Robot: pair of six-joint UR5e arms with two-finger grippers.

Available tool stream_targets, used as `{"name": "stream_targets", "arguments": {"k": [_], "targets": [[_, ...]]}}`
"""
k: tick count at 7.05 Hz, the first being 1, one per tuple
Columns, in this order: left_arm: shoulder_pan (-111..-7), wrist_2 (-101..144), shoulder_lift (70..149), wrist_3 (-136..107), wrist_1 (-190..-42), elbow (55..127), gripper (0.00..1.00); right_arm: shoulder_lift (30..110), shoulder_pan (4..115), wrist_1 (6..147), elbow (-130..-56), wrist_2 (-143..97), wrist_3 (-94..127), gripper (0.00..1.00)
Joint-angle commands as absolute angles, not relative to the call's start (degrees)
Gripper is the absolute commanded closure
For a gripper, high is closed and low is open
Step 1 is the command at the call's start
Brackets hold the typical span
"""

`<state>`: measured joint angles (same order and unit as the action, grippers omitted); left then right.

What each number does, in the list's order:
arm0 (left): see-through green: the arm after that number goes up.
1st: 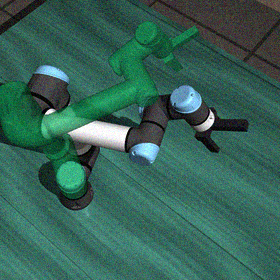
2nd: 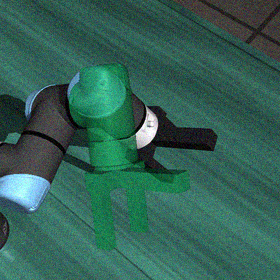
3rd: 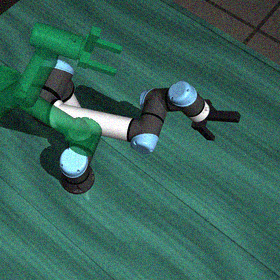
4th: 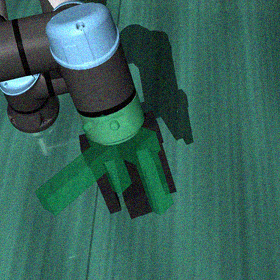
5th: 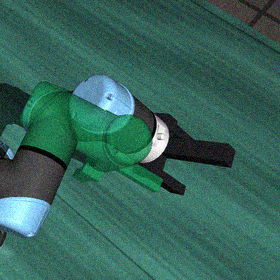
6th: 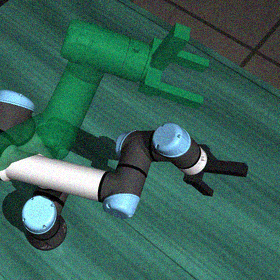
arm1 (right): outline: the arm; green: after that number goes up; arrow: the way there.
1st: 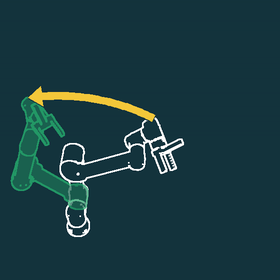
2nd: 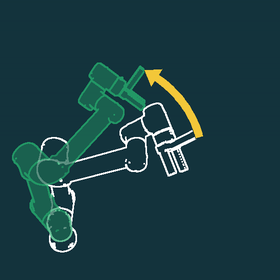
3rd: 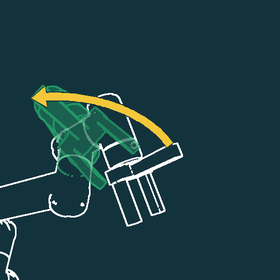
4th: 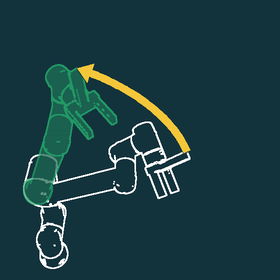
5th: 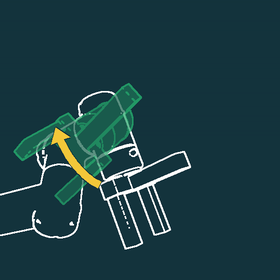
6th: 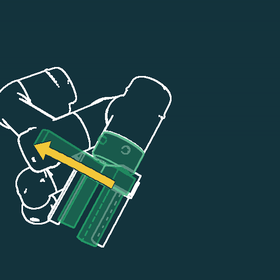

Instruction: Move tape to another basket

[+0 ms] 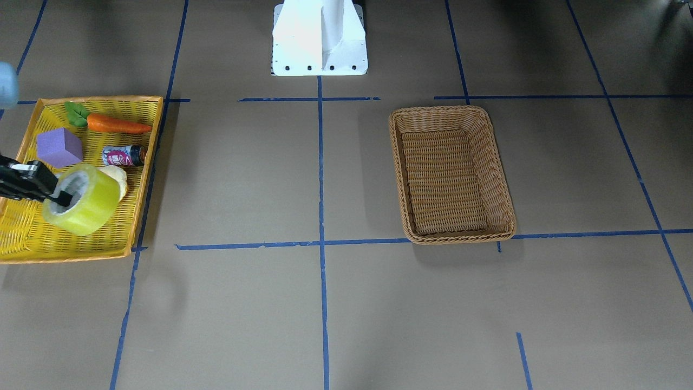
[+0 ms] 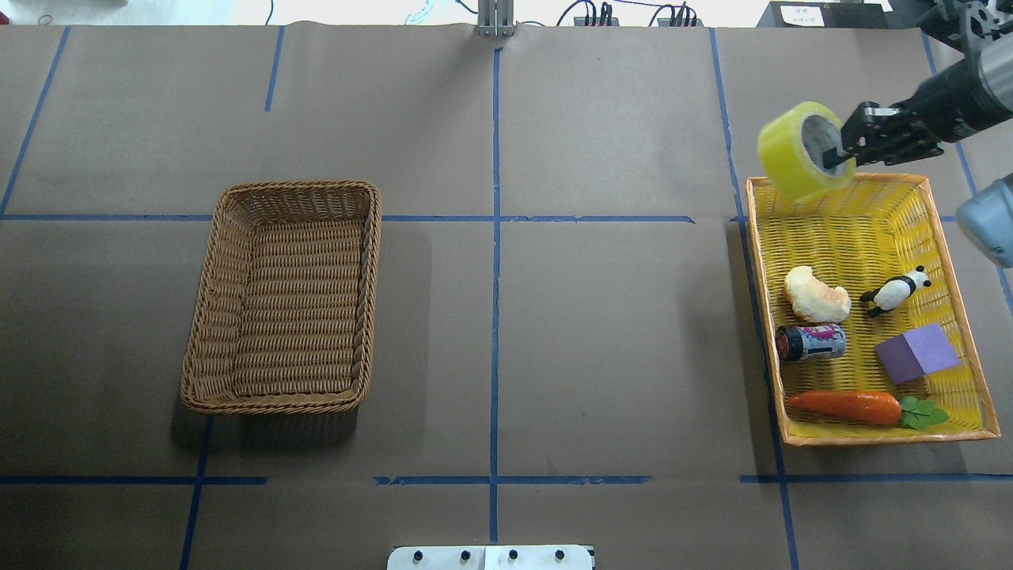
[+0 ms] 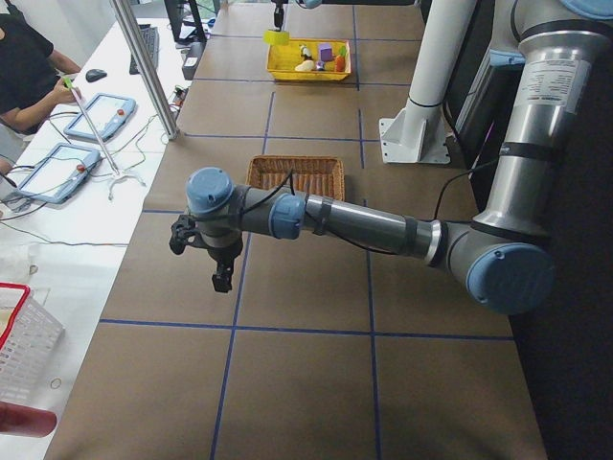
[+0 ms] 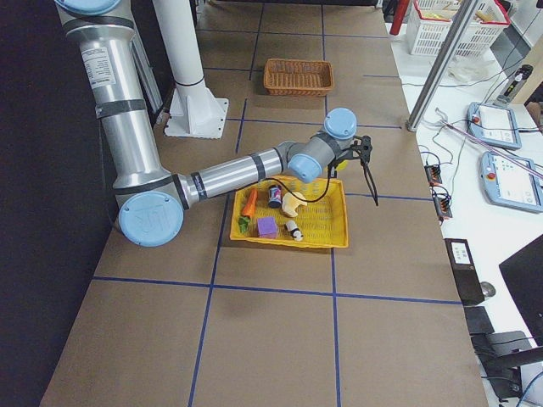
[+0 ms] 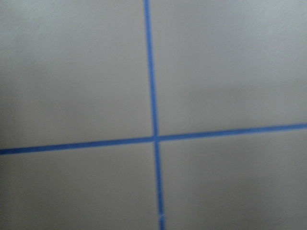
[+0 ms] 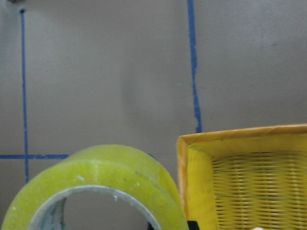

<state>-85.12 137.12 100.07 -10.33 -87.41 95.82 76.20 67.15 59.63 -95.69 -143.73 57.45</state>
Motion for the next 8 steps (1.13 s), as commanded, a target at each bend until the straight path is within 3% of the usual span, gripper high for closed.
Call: {"name": "stream_targets", "arguments": {"k": [1, 4, 8], "targets": [[-74.9, 137.3, 101.7, -29.9, -94.5, 102.7, 0.00, 75.1, 62.6, 46.7, -95.5, -142.3, 74.4, 1.00], [-63.7, 136.6, 101.7, -61.1, -120.0, 103.4, 0.00, 75.1, 54.3, 31.3, -96.1, -132.5, 91.6, 1.00], [-58.3, 134.9, 101.6, -90.2, -145.7, 103.4, 0.00, 75.2, 48.0, 13.6, -96.2, -125.2, 107.7, 1.00]]}}
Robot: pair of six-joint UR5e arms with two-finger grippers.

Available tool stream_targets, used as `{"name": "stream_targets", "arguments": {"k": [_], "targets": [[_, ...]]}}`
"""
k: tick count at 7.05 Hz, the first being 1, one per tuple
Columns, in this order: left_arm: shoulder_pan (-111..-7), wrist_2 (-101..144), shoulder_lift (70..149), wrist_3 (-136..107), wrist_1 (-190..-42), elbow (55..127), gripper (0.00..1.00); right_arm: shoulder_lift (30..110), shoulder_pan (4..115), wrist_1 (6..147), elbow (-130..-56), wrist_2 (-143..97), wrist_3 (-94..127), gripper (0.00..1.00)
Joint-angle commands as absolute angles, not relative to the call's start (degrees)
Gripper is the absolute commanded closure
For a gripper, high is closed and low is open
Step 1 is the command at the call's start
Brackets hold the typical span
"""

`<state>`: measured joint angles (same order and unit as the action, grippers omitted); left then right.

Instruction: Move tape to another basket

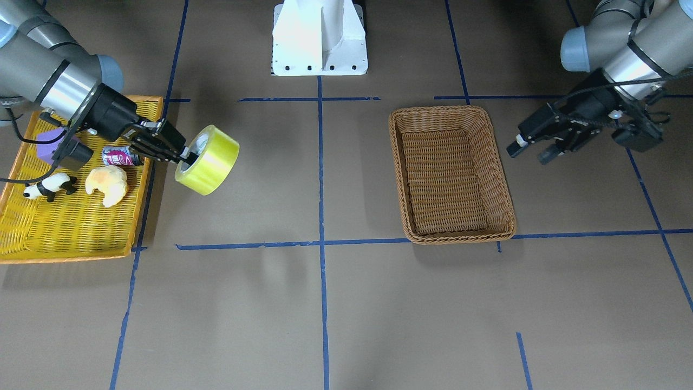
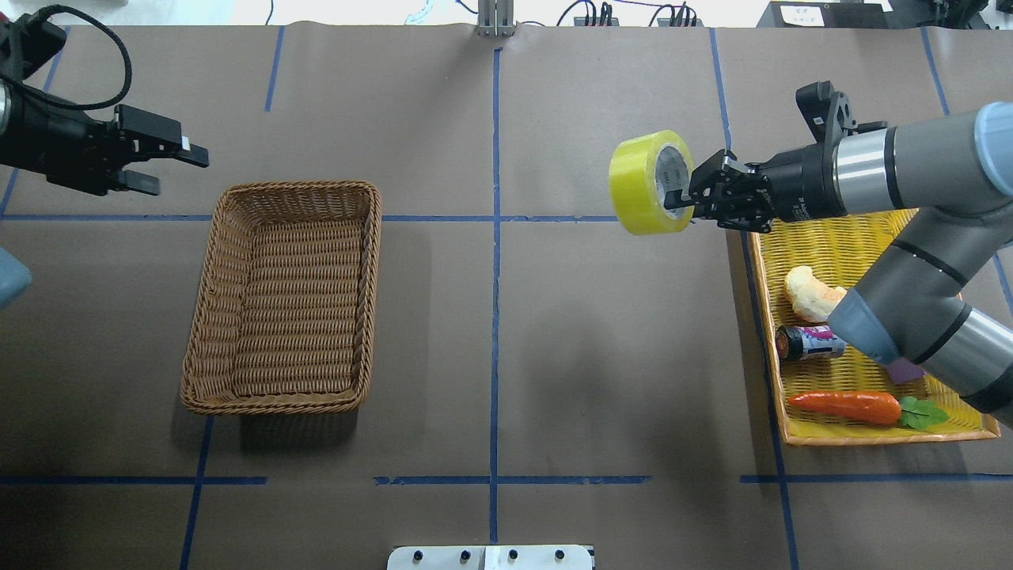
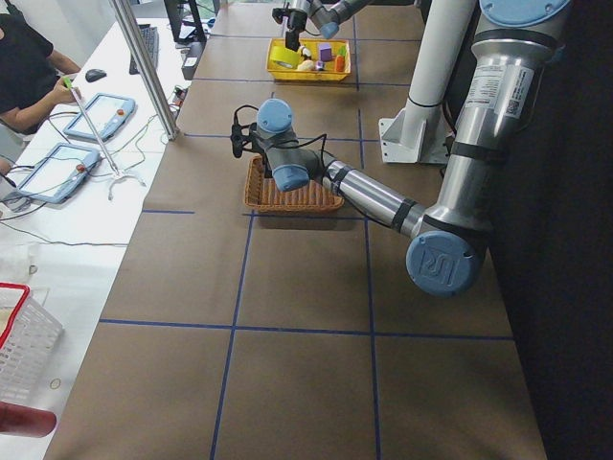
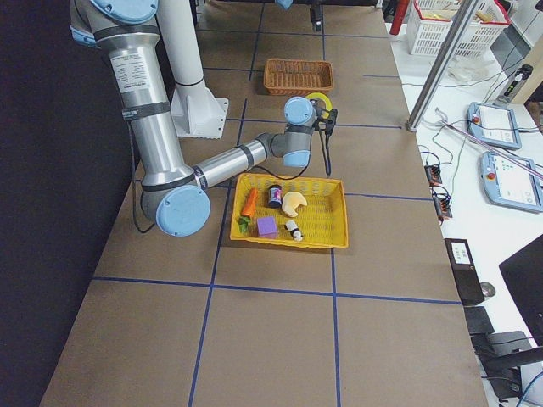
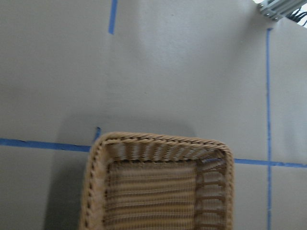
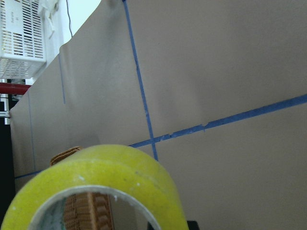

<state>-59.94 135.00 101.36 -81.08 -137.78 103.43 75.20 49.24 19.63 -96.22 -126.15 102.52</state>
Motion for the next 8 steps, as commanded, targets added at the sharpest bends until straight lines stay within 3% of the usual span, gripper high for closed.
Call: {"name": "stream_targets", "arguments": {"k": [1, 5, 8], "targets": [[-55.7, 132.4, 101.8, -97.0, -152.3, 103.4, 0.00, 75.3, 46.8, 8.1, -96.3, -124.0, 110.9, 1.00], [-43.7, 116.6, 103.2, -122.6, -178.5, 103.4, 0.00, 75.1, 33.9, -8.5, -96.2, -116.5, 114.6, 1.00], [-31.1, 105.8, 107.8, -126.2, -184.2, 103.2, 0.00, 72.2, 30.4, -8.6, -96.4, -116.5, 114.6, 1.00]]}}
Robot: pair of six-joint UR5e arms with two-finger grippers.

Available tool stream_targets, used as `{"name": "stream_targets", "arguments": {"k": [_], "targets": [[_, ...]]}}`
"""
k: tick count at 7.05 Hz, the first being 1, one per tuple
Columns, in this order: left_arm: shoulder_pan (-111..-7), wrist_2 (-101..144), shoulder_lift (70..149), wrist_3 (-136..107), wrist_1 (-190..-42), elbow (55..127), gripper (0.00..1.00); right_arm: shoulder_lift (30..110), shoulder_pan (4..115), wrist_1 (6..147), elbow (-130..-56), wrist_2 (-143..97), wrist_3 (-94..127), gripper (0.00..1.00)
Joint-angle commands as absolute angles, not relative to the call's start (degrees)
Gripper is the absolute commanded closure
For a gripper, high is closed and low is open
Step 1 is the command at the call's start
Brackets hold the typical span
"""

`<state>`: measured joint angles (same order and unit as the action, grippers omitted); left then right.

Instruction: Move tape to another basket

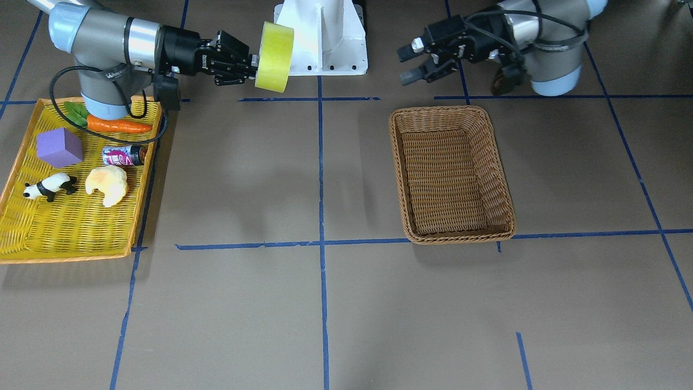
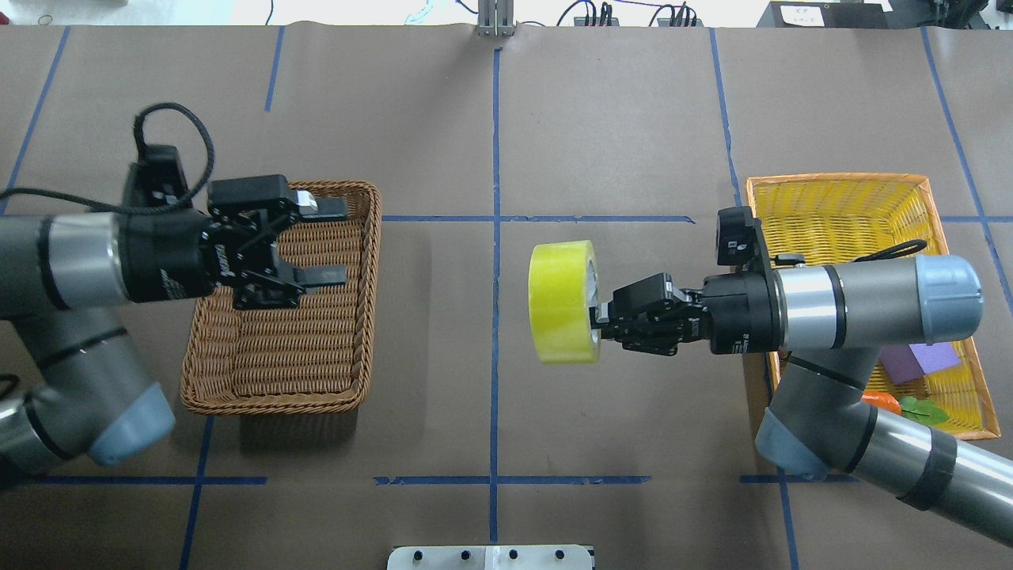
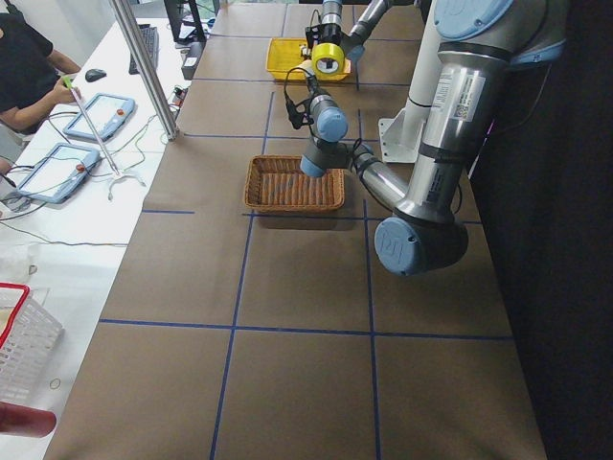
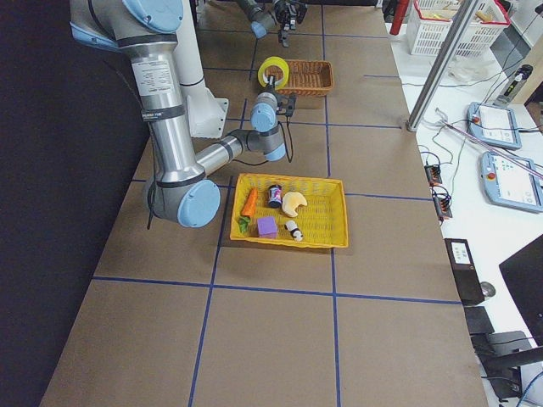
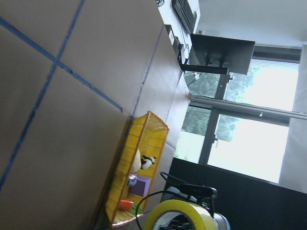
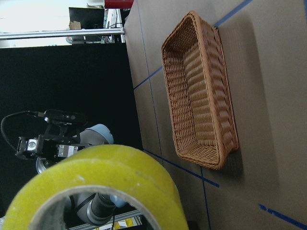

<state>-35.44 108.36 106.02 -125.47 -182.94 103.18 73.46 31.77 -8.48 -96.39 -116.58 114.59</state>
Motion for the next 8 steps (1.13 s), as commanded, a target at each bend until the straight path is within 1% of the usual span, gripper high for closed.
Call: {"name": "stream_targets", "arguments": {"k": [1, 3, 5, 8], "targets": [[-29.9, 105.8, 109.7, -126.3, -184.2, 103.1, 0.00, 71.2, 30.0, -8.6, -96.4, -116.5, 114.6, 1.00], [-28.3, 104.7, 112.0, -126.8, -184.2, 102.9, 0.00, 69.7, 28.5, -8.6, -96.3, -114.6, 114.6, 1.00], [-25.6, 102.0, 112.9, -126.8, -184.3, 102.9, 0.00, 69.7, 27.4, -8.6, -96.2, -113.6, 114.6, 1.00], [-24.7, 100.2, 114.5, -126.8, -184.2, 102.2, 0.00, 69.6, 25.5, -8.6, -95.9, -113.6, 114.4, 1.00]]}}
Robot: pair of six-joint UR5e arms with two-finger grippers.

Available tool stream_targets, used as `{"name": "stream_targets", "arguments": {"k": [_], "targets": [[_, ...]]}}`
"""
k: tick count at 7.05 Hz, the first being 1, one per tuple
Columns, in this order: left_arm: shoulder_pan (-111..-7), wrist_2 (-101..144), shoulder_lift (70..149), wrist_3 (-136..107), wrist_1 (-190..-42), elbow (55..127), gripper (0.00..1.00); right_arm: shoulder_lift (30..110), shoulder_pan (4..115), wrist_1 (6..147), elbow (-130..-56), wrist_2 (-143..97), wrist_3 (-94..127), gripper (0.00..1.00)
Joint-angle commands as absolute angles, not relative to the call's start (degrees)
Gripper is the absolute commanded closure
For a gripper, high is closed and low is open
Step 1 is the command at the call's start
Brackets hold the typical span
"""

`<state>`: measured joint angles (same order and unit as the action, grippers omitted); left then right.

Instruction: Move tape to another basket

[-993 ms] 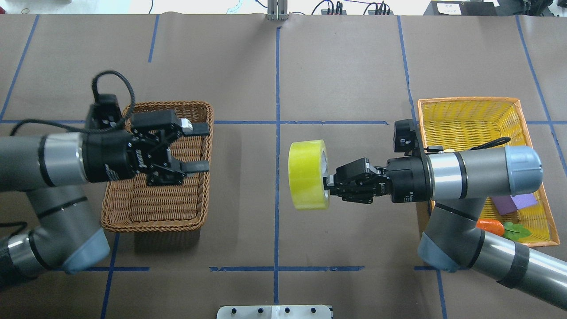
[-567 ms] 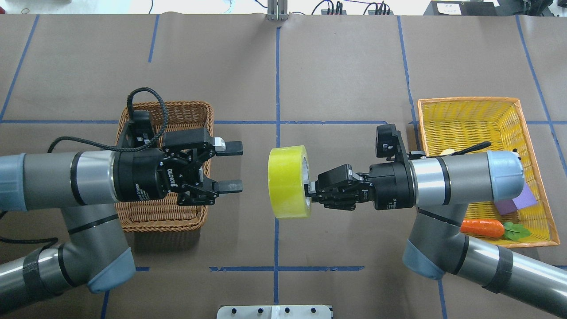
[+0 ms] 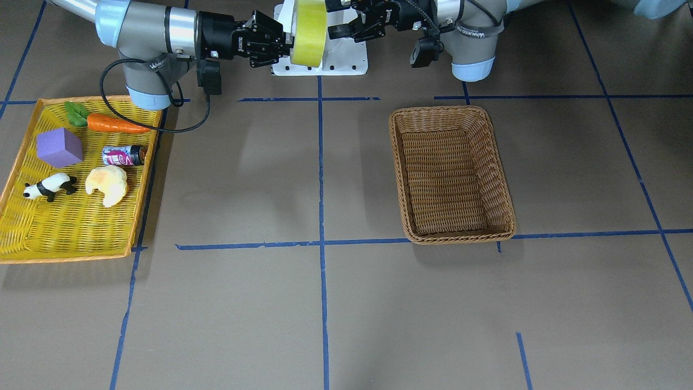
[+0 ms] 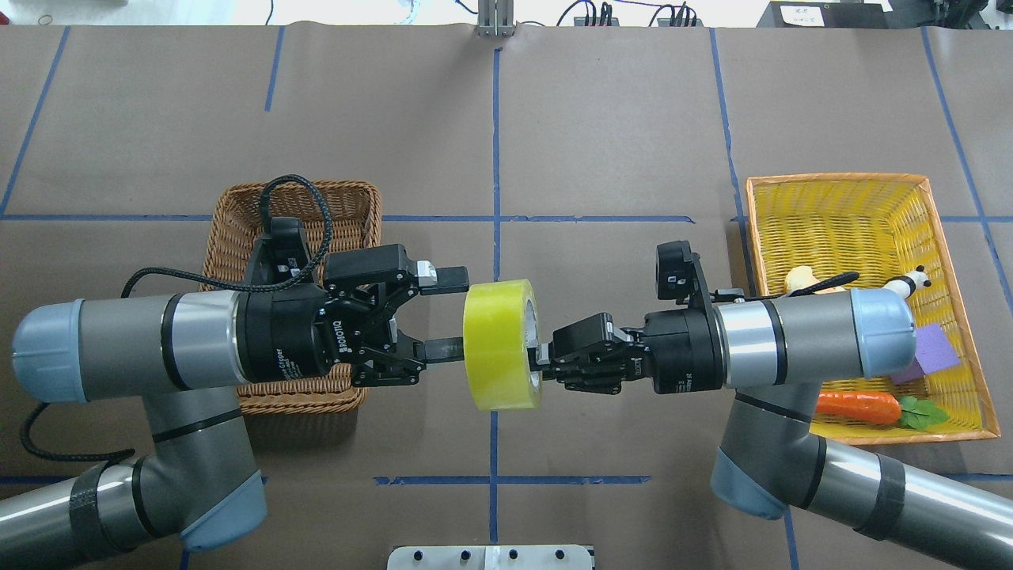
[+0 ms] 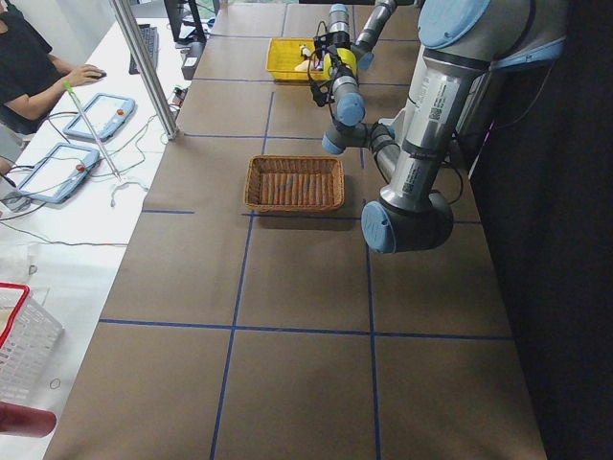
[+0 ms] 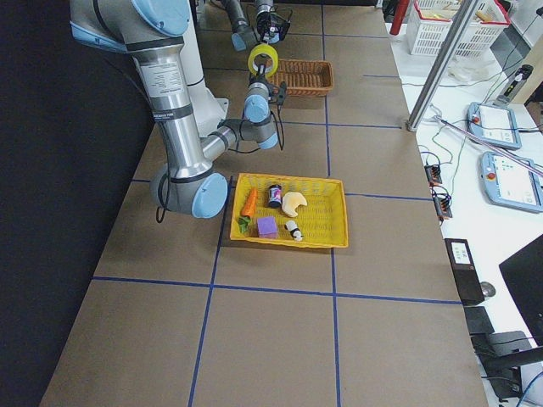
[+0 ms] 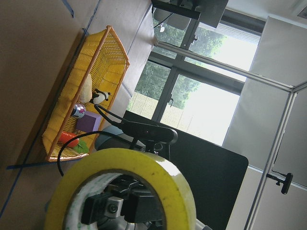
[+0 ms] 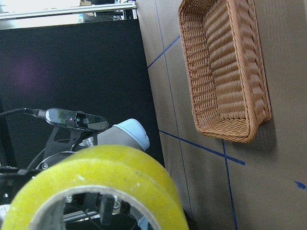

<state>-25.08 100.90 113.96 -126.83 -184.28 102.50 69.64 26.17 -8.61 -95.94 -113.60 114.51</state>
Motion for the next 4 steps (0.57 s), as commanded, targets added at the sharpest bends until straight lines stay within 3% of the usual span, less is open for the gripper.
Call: {"name": "stream_targets", "arguments": {"k": [1, 4], "targets": [[-23.7, 98.5, 115.0, -126.7, -184.2, 102.0, 0.00, 69.6, 25.0, -8.6, -95.9, -113.5, 114.4, 1.00], [-22.9, 98.3, 115.0, -126.7, -184.1, 102.0, 0.00, 69.8, 23.6, -8.6, -95.7, -111.5, 114.2, 0.99]]}}
